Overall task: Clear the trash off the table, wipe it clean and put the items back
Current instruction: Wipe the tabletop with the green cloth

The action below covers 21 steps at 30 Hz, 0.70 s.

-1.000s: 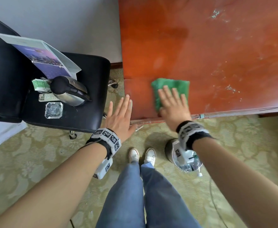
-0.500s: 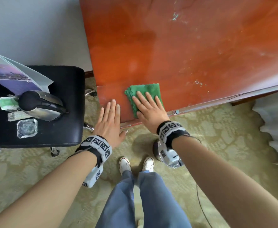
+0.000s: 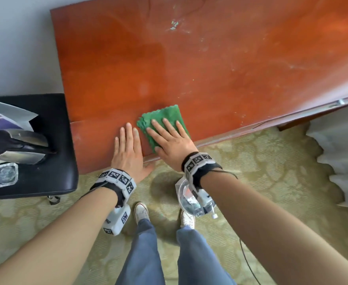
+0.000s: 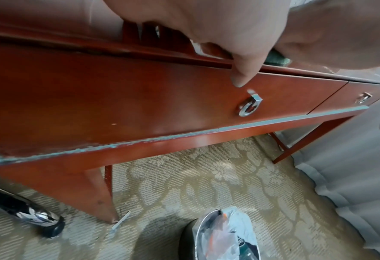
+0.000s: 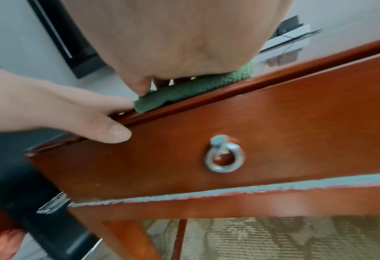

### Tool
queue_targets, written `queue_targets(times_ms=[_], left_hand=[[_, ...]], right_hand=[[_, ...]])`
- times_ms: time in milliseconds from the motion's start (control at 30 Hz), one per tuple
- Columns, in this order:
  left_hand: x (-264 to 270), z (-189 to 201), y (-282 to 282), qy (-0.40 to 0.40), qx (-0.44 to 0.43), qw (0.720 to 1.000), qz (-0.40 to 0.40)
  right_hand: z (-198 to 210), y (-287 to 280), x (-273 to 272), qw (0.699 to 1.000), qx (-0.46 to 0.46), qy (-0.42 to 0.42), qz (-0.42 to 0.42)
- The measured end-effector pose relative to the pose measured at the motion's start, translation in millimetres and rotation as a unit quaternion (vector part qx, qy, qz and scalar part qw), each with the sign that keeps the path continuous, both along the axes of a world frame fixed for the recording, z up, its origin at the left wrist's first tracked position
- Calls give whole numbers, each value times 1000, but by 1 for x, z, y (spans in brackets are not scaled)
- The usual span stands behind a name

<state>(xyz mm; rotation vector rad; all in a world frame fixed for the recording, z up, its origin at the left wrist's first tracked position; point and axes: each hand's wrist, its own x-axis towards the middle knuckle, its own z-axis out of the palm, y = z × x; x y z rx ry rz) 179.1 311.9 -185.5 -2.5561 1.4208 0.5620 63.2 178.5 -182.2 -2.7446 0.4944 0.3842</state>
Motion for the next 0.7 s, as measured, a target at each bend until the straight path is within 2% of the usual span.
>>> queue_targets(times_ms=[33, 100, 200, 267, 300, 367, 467, 533, 567, 633, 700], left_hand=[[-7, 0, -8, 6, 1, 1000, 4], [-15, 1, -21, 17, 13, 1000, 17], [-23, 2, -33, 26, 25, 998, 44], [-25, 2, -35, 25, 27, 998, 51], [-26, 3, -37, 25, 26, 998, 51], [-25, 4, -45, 33, 25, 998, 52], [-19, 4, -63, 37, 11, 998, 51], [-13, 3, -76, 35, 6, 998, 43], [-8, 2, -81, 33, 4, 999, 39], [3, 3, -90, 39, 4, 999, 37], [16, 5, -99, 52, 7, 998, 41]], right_hand=[[-1, -16, -9, 1000, -4, -10, -8], [-6, -61, -45, 990, -31, -17, -139], [-7, -139, -125, 917, -55, -13, -396], [-2, -166, -154, 878, -33, 15, -478], [-1, -170, -151, 873, -32, 24, -487], [2, -158, -121, 897, -36, 19, -439], [5, -106, -49, 973, -9, 6, -229], [9, -68, -11, 994, 18, 17, -107], [10, -62, 0, 997, 28, 18, -76], [10, -81, 4, 998, 22, 12, -66], [6, -122, -15, 986, -7, 6, -166]])
